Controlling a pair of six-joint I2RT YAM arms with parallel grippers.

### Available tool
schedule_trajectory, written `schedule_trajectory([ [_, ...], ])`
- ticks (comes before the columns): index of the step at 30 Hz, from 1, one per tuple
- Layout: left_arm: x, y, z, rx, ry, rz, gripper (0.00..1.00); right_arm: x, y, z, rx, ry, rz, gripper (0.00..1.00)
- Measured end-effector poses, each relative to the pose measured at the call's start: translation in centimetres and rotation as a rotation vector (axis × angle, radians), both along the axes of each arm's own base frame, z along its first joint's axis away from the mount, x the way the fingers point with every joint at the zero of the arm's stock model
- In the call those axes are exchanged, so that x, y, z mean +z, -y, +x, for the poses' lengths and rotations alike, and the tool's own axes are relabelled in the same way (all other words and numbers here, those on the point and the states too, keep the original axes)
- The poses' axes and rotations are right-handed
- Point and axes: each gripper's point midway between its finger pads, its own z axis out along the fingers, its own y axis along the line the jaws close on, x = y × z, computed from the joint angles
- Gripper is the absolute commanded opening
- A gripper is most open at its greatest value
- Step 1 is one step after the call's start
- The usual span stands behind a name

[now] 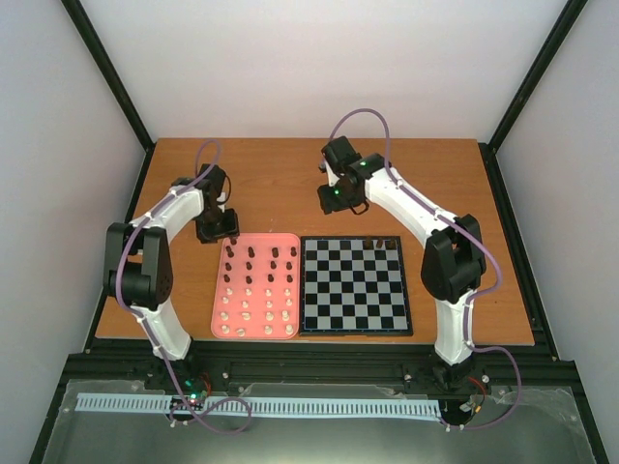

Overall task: Set up the chess pieces on the board
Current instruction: Pick up the chess piece from the storage box.

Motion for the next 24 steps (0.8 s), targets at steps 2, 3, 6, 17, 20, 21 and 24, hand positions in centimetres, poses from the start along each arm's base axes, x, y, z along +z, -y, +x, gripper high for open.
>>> schedule_trajectory([
  [2, -0.1, 0.1, 0.5, -0.001, 0.003, -0.001, 0.63, 0.0, 0.1, 0.1, 0.000, -0.001, 0.001, 0.50],
  [3, -0.1, 0.2, 0.7, -0.002, 0.004, -0.001, 0.62, 0.0, 0.3, 0.2, -0.003, -0.001, 0.001, 0.50],
  [6, -0.1, 0.3, 1.4, -0.002, 0.010, -0.001, 0.60, 0.0, 0.8, 0.5, -0.010, -0.001, 0.000, 0.50],
  [17, -2.0, 0.4, 2.4, -0.003, -0.031, 0.005, 0.49, -0.1, 2.1, 1.3, -0.023, -0.005, 0.008, 0.50],
  [20, -2.2, 0.6, 2.6, -0.007, -0.033, 0.005, 0.44, -0.5, 2.5, 1.2, -0.027, -0.016, 0.004, 0.50],
  [21, -2.3, 0.6, 2.6, -0.008, -0.035, 0.005, 0.42, -0.7, 2.6, 1.1, -0.029, -0.020, 0.002, 0.50],
  [24, -2.6, 0.8, 2.6, -0.014, -0.042, 0.006, 0.35, -1.2, 3.0, 0.9, -0.034, -0.034, -0.005, 0.50],
])
